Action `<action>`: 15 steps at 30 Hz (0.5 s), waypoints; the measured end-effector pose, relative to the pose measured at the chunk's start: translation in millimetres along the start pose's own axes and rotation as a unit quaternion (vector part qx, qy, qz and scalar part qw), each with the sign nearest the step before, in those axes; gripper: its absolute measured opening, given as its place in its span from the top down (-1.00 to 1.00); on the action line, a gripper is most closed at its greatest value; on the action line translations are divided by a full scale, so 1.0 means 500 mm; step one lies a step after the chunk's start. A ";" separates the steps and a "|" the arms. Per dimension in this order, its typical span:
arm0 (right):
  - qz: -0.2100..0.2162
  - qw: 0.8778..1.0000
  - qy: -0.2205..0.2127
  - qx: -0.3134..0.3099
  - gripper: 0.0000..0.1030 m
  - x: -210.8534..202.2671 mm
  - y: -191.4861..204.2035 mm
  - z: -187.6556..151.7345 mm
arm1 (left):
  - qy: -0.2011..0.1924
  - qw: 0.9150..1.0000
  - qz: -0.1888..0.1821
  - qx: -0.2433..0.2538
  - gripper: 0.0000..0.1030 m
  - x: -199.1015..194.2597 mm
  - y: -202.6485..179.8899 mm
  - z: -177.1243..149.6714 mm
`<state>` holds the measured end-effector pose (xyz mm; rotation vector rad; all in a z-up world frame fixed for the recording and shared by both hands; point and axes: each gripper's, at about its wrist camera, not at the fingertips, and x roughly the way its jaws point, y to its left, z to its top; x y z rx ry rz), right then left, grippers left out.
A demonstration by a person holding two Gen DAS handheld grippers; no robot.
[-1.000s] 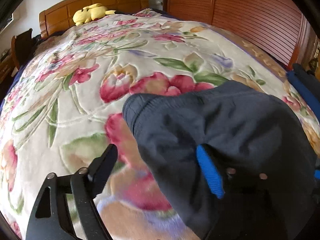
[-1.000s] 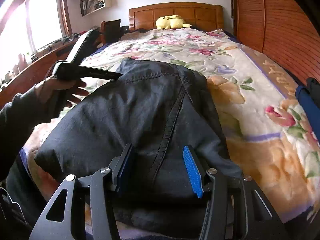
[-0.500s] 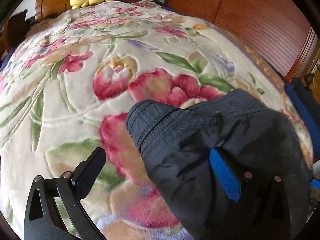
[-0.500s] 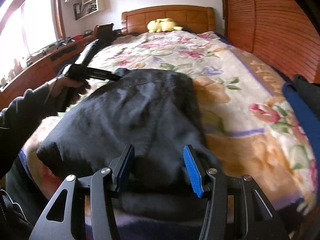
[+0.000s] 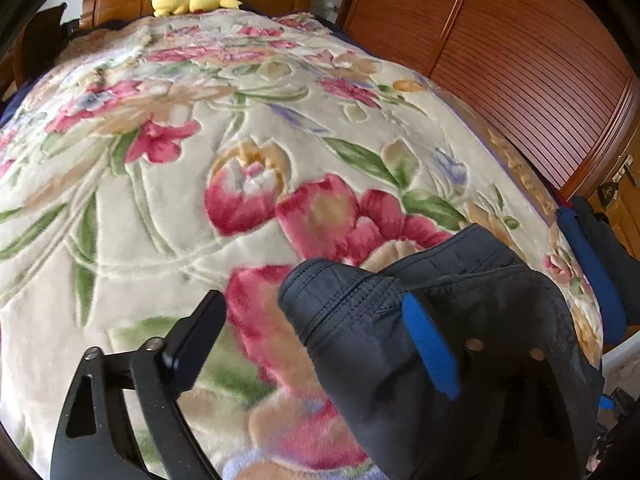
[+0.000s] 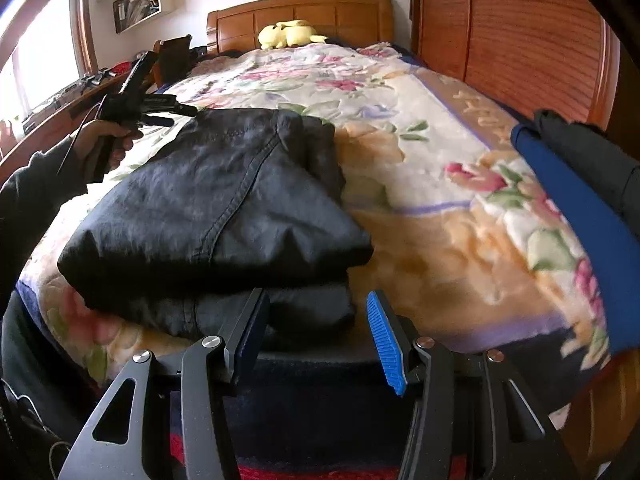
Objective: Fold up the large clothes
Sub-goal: 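Grasp the folded jacket end with the left gripper while the right gripper grasps the other end, then lift the folded jacket with both grippers and carry it toward the clothes stack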
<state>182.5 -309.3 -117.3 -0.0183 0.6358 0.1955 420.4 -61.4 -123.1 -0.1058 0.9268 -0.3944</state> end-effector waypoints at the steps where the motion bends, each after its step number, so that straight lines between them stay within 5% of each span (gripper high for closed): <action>1: 0.004 1.000 0.000 0.003 -0.02 0.003 0.001 0.001 | 0.001 1.000 0.002 0.003 -0.68 0.005 -0.002 0.000; 12: 0.014 0.999 0.023 0.028 -0.05 0.047 -0.004 -0.002 | 0.014 1.000 -0.012 0.011 -0.16 0.027 -0.021 -0.012; 15: 0.019 0.999 0.026 0.038 -0.06 0.058 -0.001 0.002 | 0.017 1.000 -0.015 0.016 0.15 0.030 -0.033 -0.015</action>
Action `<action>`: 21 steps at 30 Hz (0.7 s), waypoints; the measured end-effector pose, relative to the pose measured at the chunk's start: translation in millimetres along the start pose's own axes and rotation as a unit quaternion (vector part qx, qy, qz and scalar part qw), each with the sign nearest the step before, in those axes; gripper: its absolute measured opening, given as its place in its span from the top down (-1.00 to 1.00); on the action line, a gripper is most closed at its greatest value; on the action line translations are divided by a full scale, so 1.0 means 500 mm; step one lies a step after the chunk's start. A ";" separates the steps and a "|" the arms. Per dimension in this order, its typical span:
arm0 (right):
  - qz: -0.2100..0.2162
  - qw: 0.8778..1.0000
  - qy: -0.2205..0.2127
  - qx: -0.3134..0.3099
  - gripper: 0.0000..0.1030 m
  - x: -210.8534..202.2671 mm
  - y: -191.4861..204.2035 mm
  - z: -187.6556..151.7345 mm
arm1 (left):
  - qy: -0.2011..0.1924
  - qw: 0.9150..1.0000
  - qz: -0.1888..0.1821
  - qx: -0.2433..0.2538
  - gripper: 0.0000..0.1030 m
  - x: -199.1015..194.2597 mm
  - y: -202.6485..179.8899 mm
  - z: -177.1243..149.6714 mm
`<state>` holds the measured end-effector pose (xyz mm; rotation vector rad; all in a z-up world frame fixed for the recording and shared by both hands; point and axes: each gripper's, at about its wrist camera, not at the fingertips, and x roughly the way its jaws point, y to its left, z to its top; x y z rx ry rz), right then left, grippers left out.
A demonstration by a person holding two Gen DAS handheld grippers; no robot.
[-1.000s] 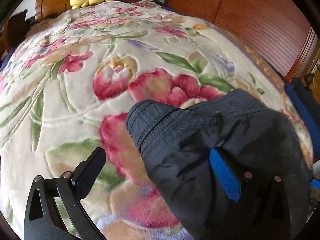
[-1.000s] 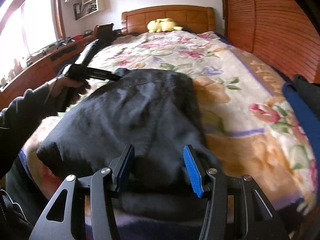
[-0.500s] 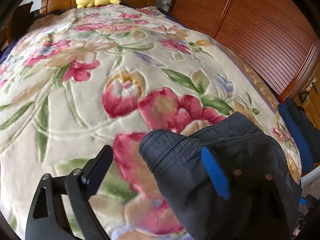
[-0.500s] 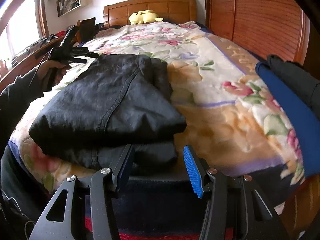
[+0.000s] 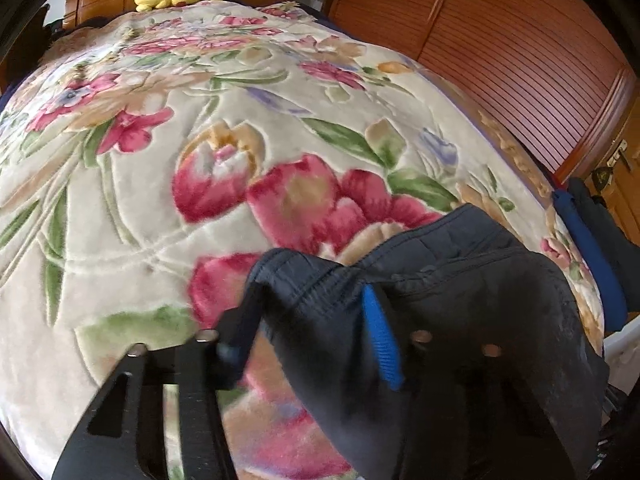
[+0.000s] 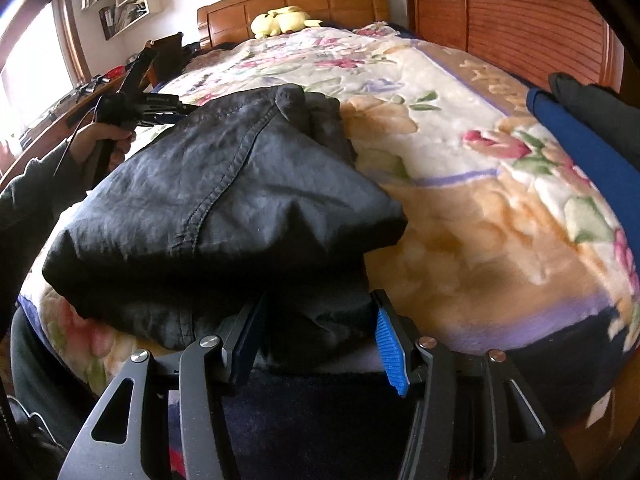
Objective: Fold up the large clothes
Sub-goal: 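Lift the folded jacket with both grippers and carry it toward the clothes stack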
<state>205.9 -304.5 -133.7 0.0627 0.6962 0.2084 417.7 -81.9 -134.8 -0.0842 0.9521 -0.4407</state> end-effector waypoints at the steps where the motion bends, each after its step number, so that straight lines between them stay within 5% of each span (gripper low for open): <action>1: 0.003 1.000 0.000 0.000 -0.05 0.002 0.002 0.001 | -0.001 1.000 0.007 0.006 0.25 -0.004 -0.006 0.000; 2: 0.006 1.000 -0.001 -0.004 -0.03 0.001 0.004 0.002 | -0.003 1.000 0.012 0.011 0.34 -0.009 -0.013 0.001; 4: 0.026 1.000 -0.009 -0.009 0.52 -0.001 0.007 0.005 | -0.012 0.999 0.028 0.025 0.46 -0.030 -0.030 0.003; 7: 0.043 0.998 -0.040 -0.009 0.75 -0.024 0.000 0.012 | -0.036 0.998 0.036 0.035 0.55 -0.077 -0.051 0.012; 15: 0.055 0.989 -0.136 -0.021 0.81 -0.120 -0.023 0.062 | -0.100 0.991 0.045 0.082 0.61 -0.213 -0.164 0.051; 21: 0.019 0.981 -0.190 -0.046 0.82 -0.204 -0.077 0.117 | -0.131 0.984 0.040 0.110 0.65 -0.269 -0.273 0.096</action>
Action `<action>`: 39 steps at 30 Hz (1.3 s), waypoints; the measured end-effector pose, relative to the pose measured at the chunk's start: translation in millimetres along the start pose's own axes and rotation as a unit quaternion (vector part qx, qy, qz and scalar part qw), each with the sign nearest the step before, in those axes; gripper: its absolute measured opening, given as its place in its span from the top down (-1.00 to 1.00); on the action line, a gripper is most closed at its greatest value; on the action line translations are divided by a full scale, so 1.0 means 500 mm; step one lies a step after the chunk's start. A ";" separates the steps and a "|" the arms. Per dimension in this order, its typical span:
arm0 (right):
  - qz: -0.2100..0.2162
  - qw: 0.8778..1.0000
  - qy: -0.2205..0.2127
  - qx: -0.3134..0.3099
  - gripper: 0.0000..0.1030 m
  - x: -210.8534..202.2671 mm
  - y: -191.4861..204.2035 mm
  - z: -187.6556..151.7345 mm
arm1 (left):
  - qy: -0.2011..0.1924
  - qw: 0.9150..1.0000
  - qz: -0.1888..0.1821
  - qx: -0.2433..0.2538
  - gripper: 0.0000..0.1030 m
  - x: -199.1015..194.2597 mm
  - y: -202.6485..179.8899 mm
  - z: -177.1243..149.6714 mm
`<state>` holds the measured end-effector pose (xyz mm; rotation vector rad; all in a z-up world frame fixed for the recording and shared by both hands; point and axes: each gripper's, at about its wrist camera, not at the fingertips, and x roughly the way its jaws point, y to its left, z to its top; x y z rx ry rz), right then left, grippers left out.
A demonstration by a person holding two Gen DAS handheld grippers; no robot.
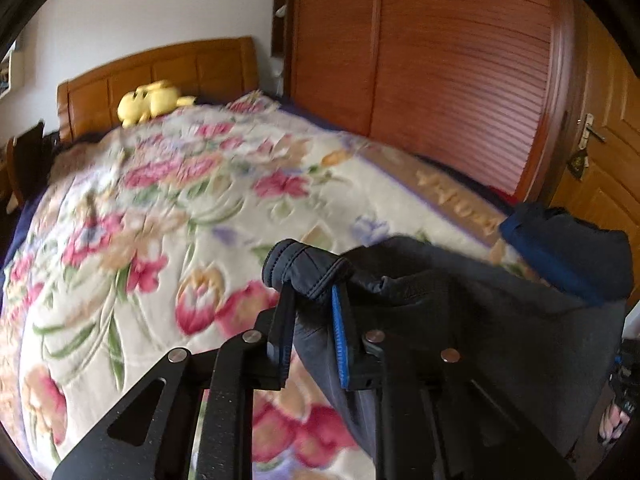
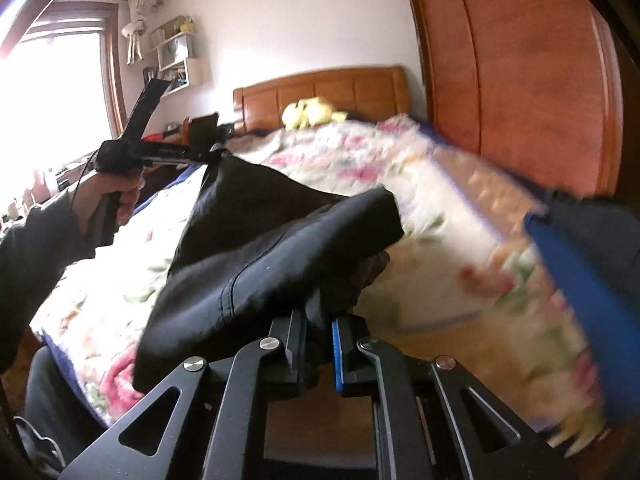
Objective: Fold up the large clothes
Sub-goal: 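Lift the folded jacket with both grippers and carry it toward the clothes stack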
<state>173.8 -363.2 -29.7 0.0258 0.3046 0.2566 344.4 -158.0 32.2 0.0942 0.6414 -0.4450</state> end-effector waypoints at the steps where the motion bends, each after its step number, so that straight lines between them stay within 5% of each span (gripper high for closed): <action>1: -0.010 1.000 -0.008 -0.005 0.82 -0.014 -0.017 0.015 | -0.007 1.000 -0.002 0.005 0.65 -0.005 -0.020 0.017; 8: -0.094 0.994 -0.051 -0.030 0.83 -0.140 -0.183 0.125 | -0.050 0.997 -0.045 0.041 0.66 -0.023 -0.216 0.181; 15: -0.212 0.973 -0.081 -0.034 0.83 -0.333 -0.365 0.211 | -0.088 0.988 -0.107 0.074 0.70 -0.011 -0.472 0.330; 16: -0.227 0.970 -0.080 -0.033 0.83 -0.350 -0.386 0.217 | -0.094 0.986 -0.111 0.076 1.00 -0.008 -0.499 0.339; 19: -0.272 0.959 -0.072 -0.031 0.84 -0.405 -0.455 0.217 | -0.102 0.982 -0.136 0.083 1.00 0.017 -0.577 0.366; 24: -0.361 0.932 0.010 0.013 0.85 -0.381 -0.617 0.143 | -0.053 0.980 -0.130 0.140 1.00 0.122 -0.676 0.299; 28: -0.364 0.927 0.024 0.087 0.85 -0.391 -0.717 0.073 | -0.014 0.978 -0.131 0.161 1.00 0.188 -0.695 0.228; 36: -0.370 0.923 0.045 0.093 0.79 -0.337 -0.716 0.100 | 0.029 0.976 -0.135 0.167 1.00 0.231 -0.693 0.155; 39: -0.380 0.919 0.036 0.095 0.57 -0.366 -0.687 0.117 | 0.031 0.974 -0.142 0.176 0.98 0.232 -0.699 0.131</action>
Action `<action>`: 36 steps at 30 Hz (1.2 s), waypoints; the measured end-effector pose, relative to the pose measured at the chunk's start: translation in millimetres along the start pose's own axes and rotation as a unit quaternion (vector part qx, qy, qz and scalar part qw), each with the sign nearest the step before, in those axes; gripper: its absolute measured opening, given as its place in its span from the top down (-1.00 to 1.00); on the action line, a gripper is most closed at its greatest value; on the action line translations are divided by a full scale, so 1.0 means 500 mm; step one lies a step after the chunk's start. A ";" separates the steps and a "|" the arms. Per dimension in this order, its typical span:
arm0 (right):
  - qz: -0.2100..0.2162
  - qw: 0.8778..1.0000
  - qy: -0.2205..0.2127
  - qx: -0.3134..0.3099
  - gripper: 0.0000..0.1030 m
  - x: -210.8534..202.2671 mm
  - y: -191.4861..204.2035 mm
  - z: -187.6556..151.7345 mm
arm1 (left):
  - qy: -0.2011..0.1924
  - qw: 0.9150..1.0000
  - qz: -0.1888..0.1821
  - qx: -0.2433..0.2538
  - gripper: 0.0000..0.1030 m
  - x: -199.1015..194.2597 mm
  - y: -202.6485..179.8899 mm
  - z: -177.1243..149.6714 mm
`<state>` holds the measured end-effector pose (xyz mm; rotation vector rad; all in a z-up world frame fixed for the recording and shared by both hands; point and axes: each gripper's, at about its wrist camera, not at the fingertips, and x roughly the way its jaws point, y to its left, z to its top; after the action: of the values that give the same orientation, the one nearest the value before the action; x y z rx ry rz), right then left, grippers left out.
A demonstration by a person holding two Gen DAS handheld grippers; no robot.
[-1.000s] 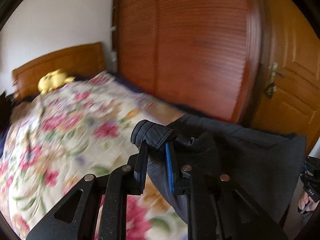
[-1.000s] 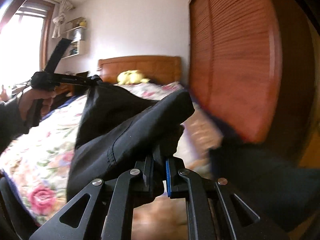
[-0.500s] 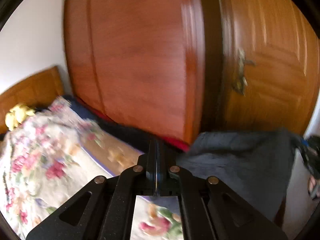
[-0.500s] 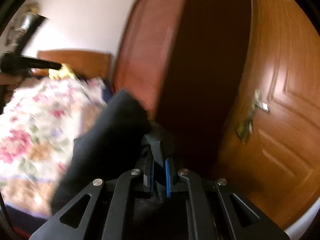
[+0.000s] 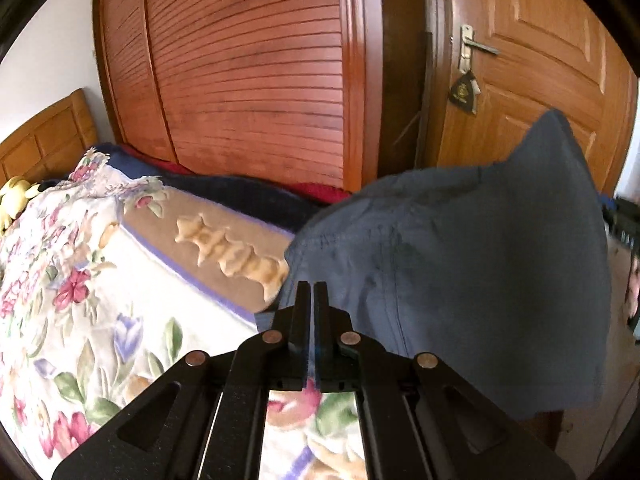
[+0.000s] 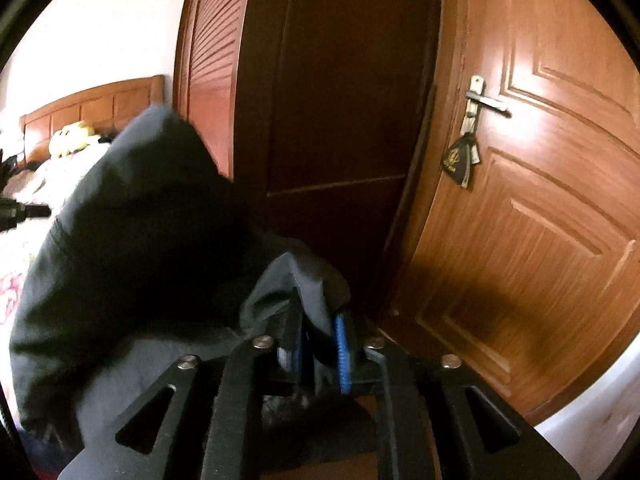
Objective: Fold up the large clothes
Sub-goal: 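Lift the folded jacket with both grippers and carry it toward the clothes stack, then lower the jacket onto the clothes stack and open both grippers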
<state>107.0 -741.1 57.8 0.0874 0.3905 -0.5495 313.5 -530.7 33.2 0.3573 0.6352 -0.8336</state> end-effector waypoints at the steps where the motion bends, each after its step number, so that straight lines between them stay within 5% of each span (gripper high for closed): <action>1: -0.005 1.000 -0.005 0.001 0.42 -0.008 0.004 0.008 | 0.001 1.000 -0.001 0.009 0.98 0.002 -0.003 -0.010; 4: 0.009 0.999 -0.030 0.005 -0.10 -0.048 0.016 0.034 | 0.005 1.000 -0.012 0.023 0.96 -0.001 -0.011 -0.028; 10: 0.066 0.995 -0.075 -0.002 -0.72 -0.118 0.100 0.076 | 0.005 1.000 -0.028 0.013 0.87 -0.001 -0.007 -0.051; 21: 0.034 0.999 -0.025 -0.009 -0.80 -0.049 0.162 0.114 | 0.007 0.999 -0.033 -0.008 0.69 -0.029 0.049 -0.117; 26: 0.037 0.998 -0.039 -0.025 -0.80 -0.082 0.209 0.131 | 0.008 0.999 -0.039 -0.034 0.54 -0.056 0.092 -0.177; 36: 0.075 0.994 -0.049 -0.070 -0.80 -0.167 0.369 0.046 | 0.000 0.997 0.005 -0.075 0.44 -0.191 0.206 -0.349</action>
<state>146.3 -547.1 106.8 -0.0454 0.3237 -0.3758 279.0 -319.4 -32.4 0.2245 0.6899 -0.7707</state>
